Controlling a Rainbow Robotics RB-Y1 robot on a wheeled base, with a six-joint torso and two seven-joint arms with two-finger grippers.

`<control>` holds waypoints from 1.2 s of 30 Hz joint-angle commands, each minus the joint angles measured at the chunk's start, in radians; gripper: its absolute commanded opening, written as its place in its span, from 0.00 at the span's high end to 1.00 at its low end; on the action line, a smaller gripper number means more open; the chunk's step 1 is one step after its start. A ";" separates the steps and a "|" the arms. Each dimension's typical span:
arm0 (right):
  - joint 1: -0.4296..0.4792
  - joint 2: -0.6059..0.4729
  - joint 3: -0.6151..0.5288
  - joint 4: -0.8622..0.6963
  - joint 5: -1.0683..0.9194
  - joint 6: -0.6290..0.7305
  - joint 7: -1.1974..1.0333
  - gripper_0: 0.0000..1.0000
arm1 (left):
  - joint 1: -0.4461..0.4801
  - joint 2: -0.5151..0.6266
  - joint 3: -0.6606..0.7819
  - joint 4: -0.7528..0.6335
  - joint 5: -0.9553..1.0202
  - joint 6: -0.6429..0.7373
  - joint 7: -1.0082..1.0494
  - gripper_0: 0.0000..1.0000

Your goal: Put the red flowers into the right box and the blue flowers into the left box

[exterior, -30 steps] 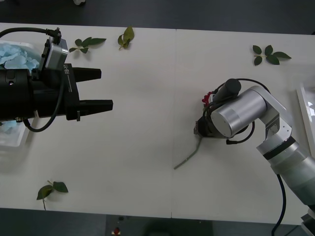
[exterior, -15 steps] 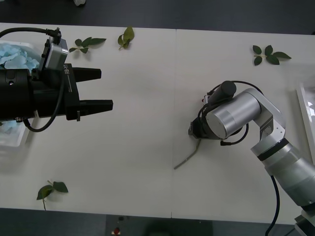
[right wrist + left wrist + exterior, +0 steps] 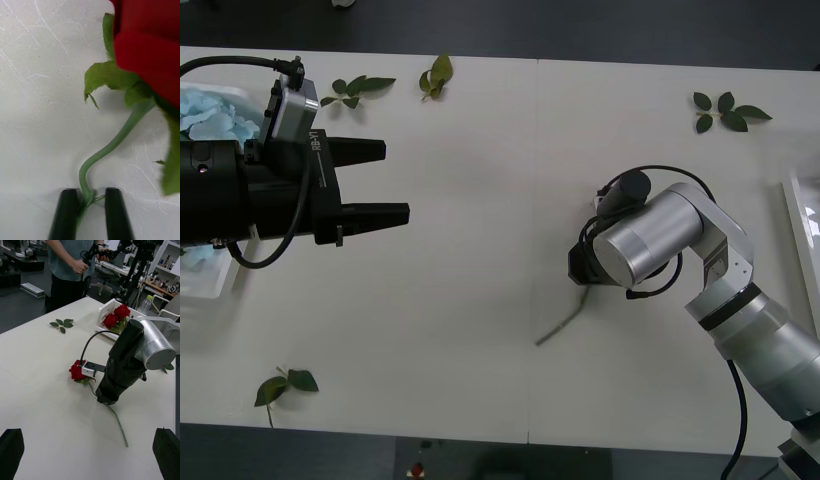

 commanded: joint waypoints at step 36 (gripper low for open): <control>-0.066 -0.244 -0.451 -0.480 -0.207 0.557 0.024 1.00 | -0.007 0.020 0.014 -0.017 0.011 -0.008 -0.060 0.00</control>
